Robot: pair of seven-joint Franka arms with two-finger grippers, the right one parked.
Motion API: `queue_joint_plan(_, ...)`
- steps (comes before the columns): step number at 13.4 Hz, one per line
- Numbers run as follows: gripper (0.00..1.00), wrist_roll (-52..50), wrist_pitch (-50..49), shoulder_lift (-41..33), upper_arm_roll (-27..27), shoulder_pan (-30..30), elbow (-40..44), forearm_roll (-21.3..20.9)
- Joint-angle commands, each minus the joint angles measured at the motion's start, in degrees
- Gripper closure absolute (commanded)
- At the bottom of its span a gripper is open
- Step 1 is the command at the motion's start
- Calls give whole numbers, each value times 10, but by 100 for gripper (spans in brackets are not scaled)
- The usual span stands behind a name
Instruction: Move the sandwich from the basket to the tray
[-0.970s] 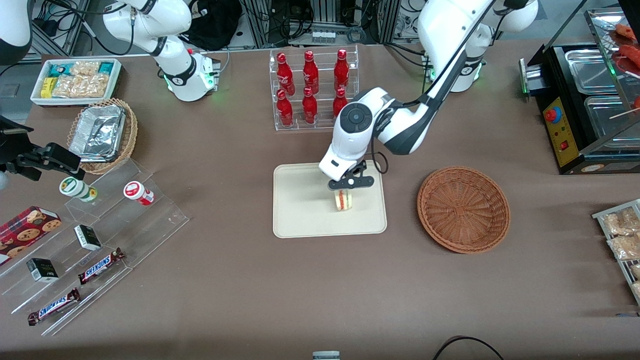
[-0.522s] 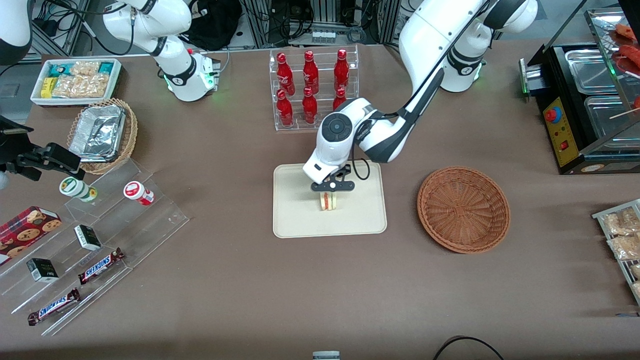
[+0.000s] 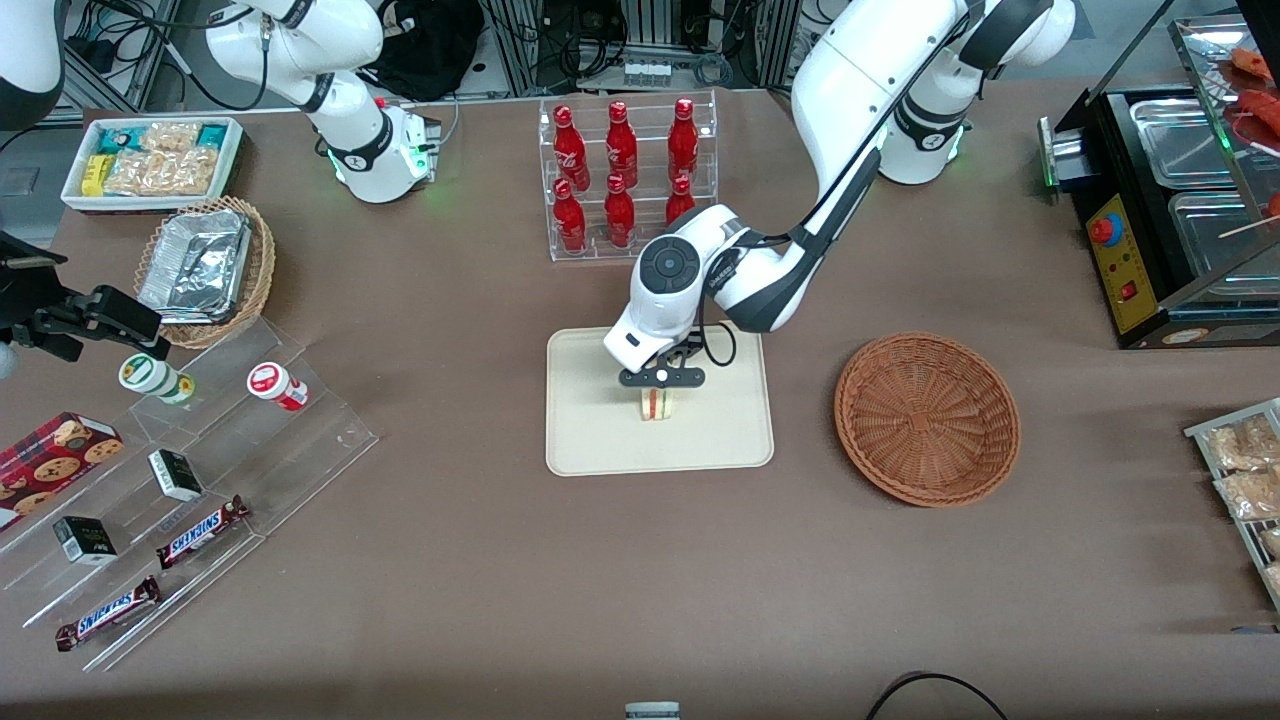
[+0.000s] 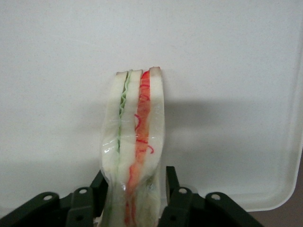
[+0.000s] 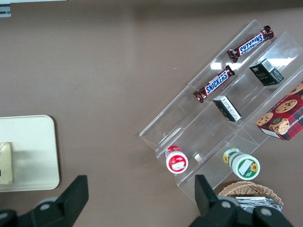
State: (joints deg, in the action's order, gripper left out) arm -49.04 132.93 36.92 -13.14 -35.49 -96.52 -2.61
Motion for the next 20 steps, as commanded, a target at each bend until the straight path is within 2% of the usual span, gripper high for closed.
queue_joint_plan(1, 0, -28, -40, -39, 8, -1, 6, -5)
queue_joint_plan(6, 0, -39, -136, -156, 12, 34, 8, 5)
queue_joint_plan(11, 0, -28, -295, -301, 11, 133, 1, 3)
queue_joint_plan(15, 0, 110, -423, -385, 11, 226, -2, 6)
queue_joint_plan(20, 0, 312, -514, -439, 12, 356, -3, 14)
